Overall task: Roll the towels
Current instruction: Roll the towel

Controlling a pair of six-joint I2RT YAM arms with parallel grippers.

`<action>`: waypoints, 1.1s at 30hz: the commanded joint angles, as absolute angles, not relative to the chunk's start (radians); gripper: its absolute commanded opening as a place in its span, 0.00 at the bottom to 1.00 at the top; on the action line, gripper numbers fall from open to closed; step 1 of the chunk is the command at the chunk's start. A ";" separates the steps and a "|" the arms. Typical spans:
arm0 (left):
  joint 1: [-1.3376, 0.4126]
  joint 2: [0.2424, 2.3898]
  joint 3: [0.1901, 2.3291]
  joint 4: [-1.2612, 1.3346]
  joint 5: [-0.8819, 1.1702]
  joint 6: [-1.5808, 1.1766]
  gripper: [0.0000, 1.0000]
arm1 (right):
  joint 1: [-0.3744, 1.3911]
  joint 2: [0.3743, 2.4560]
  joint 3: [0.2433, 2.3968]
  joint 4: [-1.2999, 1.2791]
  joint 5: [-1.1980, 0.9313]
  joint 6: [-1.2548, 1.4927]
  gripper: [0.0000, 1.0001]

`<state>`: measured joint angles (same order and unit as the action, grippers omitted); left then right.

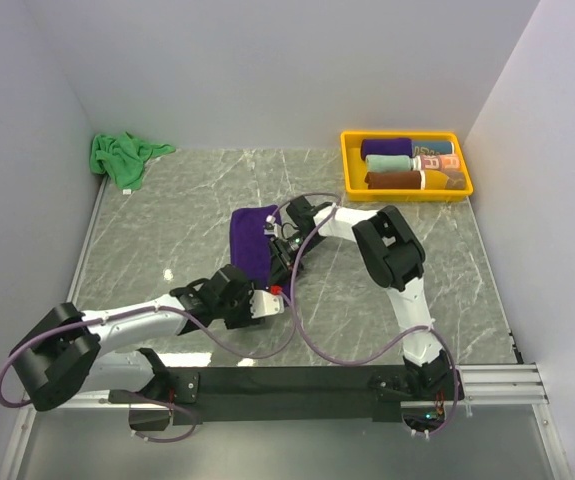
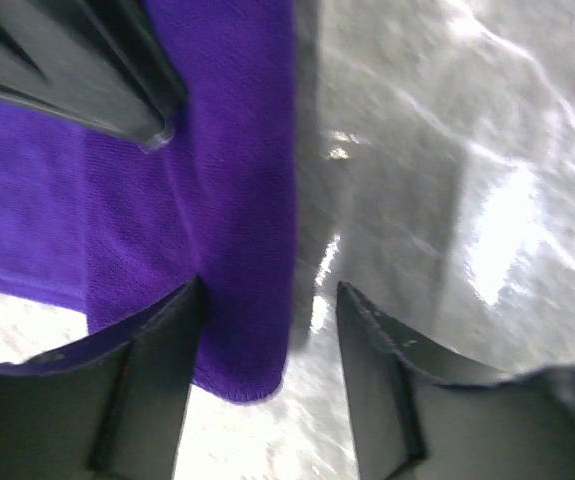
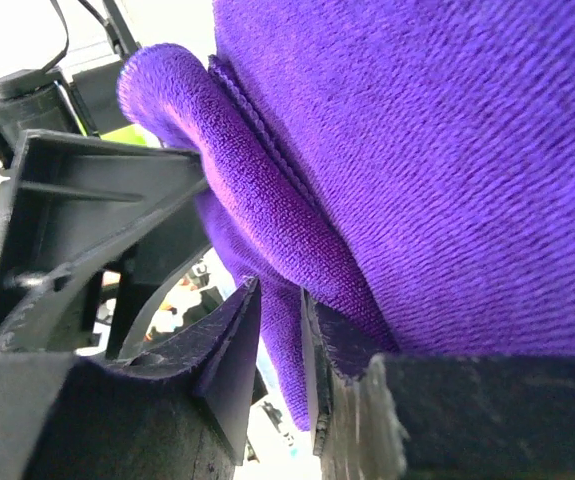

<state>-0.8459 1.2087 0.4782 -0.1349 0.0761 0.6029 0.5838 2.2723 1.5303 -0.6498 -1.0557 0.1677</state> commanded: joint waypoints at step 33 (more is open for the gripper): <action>-0.414 2.042 1.206 -0.931 0.545 0.764 0.09 | 0.421 1.240 1.335 -0.702 -0.470 -0.458 0.90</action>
